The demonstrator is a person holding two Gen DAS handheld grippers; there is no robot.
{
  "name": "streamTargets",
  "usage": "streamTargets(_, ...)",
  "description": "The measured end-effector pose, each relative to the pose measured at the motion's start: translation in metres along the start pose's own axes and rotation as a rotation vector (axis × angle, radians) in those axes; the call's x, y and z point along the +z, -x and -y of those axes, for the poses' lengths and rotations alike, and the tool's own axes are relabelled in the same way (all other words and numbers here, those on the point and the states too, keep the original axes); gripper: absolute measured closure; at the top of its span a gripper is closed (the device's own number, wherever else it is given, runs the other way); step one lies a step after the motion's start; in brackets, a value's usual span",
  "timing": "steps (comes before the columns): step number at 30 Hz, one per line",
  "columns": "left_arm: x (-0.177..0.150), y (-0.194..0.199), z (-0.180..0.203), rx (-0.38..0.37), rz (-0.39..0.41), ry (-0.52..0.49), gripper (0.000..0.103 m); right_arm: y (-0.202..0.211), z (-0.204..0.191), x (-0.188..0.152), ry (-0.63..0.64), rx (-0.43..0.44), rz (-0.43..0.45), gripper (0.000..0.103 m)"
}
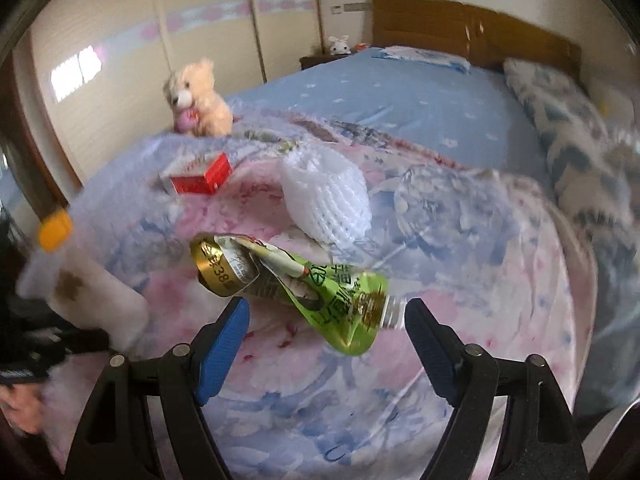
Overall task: Collect trash
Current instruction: 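Grasp the white foam block with left tool while right tool grasps green pouch, then carry the white foam block and green pouch over the bin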
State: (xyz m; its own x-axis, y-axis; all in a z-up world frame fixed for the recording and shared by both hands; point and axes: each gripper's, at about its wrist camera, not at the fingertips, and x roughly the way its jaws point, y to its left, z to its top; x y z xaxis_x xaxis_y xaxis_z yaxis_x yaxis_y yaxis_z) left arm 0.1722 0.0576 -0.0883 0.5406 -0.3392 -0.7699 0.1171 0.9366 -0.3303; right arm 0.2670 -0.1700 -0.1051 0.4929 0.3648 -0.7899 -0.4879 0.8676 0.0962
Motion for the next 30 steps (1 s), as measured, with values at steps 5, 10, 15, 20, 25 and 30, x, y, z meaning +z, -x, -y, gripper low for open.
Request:
streamTargets(5, -0.002, 0.001, 0.000, 0.004, -0.001, -0.005, 0.078, -0.006, -0.004, -0.007, -0.029, 0.011, -0.036, 0.081)
streamTargets(10, -0.001, 0.002, 0.000, 0.001, -0.003, -0.003, 0.078, 0.016, -0.012, -0.025, -0.122, 0.111, -0.030, 0.082)
streamTargets(15, -0.002, 0.003, -0.004, 0.002, -0.002, 0.011, 0.077, 0.034, -0.030, -0.037, -0.105, 0.166, -0.026, 0.050)
streamTargets(20, -0.003, 0.005, -0.003, 0.013, 0.005, -0.002, 0.077, 0.032, -0.045, -0.030, 0.033, 0.127, -0.022, 0.023)
streamTargets(25, -0.004, 0.006, -0.003, 0.010, 0.003, 0.002, 0.077, 0.007, -0.059, -0.019, 0.191, 0.115, -0.080, 0.024)
streamTargets(30, -0.004, 0.006, -0.002, 0.015, 0.005, -0.002, 0.078, -0.011, -0.056, -0.021, 0.195, 0.067, -0.119, 0.055)
